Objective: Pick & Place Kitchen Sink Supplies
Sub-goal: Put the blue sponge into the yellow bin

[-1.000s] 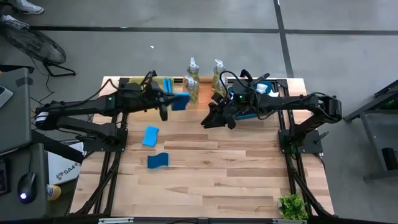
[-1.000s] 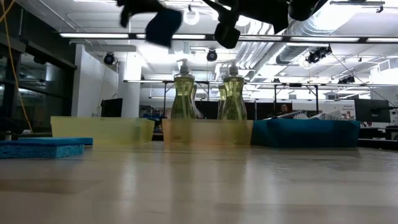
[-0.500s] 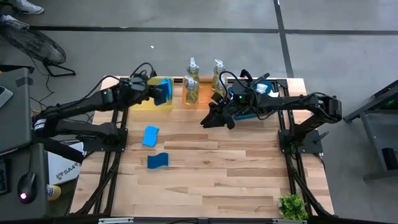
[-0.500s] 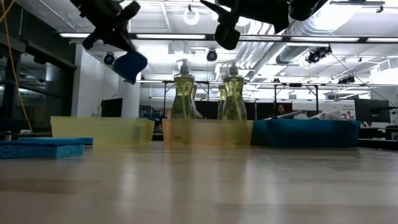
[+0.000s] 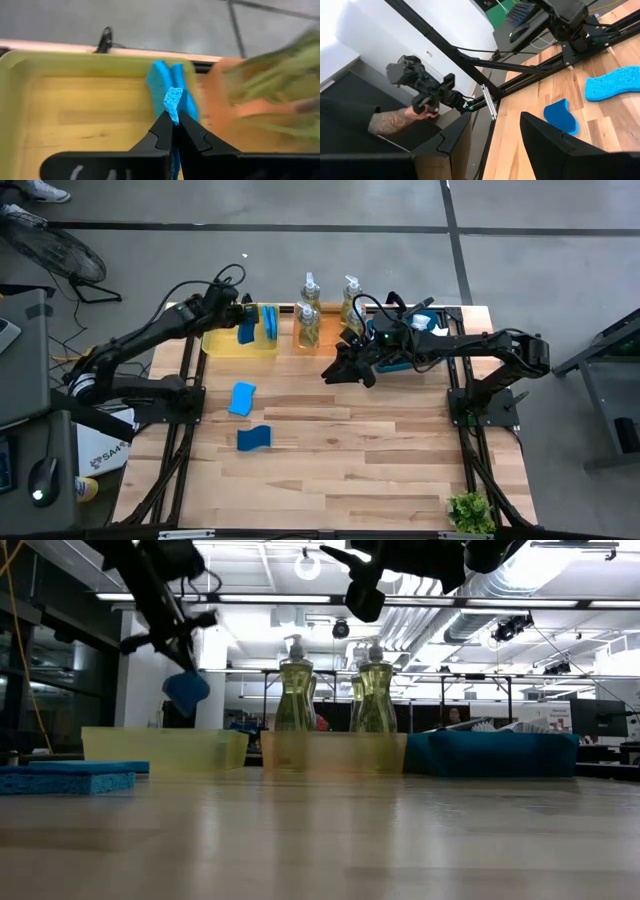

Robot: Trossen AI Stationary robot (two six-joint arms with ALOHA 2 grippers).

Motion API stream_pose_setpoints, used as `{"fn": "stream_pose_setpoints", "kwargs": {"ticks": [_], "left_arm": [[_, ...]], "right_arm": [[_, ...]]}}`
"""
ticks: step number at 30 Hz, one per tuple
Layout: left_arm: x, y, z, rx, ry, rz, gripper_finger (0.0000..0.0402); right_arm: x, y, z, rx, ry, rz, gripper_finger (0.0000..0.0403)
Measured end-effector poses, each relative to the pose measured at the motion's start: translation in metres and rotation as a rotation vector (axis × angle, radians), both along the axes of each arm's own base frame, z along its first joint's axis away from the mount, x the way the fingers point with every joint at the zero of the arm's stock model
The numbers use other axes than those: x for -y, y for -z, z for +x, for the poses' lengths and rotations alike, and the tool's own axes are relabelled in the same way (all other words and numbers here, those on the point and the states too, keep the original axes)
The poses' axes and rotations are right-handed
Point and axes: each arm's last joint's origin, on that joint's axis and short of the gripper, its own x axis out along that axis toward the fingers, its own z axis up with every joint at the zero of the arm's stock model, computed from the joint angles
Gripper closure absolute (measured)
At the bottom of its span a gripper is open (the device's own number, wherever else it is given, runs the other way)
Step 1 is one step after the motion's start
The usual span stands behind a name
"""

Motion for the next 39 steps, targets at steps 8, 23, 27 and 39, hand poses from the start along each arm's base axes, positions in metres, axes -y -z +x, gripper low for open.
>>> {"fn": "stream_pose_setpoints", "kwargs": {"ticks": [8,23,27,39], "left_arm": [[-0.041,0.027,0.006,-0.005,-0.064,-0.084,0.0398],[-0.073,0.063,0.018,-0.020,-0.174,-0.136,0.0398],[-0.077,0.068,0.021,-0.009,-0.185,-0.133,0.0398],[-0.083,0.078,0.024,-0.028,-0.225,-0.135,0.0398]], "right_arm": [[0.000,0.000,0.000,0.008,0.017,-0.018,0.0242],[0.001,0.002,0.000,-0.013,0.045,-0.021,0.0242],[0.001,0.004,0.000,-0.027,0.044,-0.032,0.0242],[0.001,0.005,0.000,-0.032,0.042,-0.043,0.0242]]}}
